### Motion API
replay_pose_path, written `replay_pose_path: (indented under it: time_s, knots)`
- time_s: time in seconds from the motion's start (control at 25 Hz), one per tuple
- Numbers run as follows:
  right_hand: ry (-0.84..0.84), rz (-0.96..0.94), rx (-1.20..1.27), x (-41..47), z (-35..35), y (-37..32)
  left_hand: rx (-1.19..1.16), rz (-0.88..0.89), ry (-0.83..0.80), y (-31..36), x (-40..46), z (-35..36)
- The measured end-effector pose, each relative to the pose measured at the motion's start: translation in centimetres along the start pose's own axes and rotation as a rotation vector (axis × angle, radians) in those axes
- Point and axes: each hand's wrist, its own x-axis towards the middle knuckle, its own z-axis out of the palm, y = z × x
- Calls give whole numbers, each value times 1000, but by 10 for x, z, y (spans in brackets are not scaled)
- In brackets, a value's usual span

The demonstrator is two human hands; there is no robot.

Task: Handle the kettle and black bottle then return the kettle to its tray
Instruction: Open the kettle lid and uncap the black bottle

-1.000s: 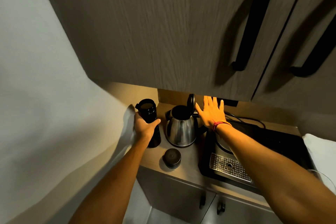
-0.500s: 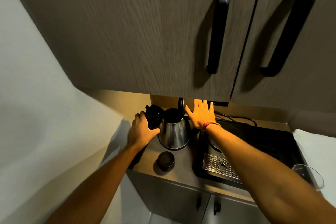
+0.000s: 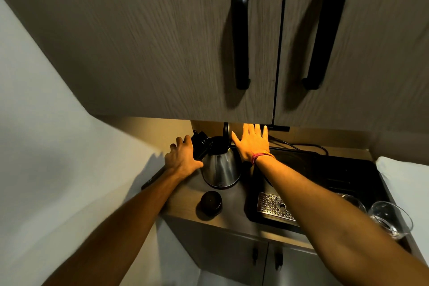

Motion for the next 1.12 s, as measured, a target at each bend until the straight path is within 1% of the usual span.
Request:
replay_pose_path:
  time_s: [0.36, 1.12]
  knots:
    - [-27, 4, 10, 2, 3, 3, 116, 20, -66, 4, 0, -5]
    - [-37, -26, 35, 1, -3, 4, 152, 9, -74, -1, 4, -17]
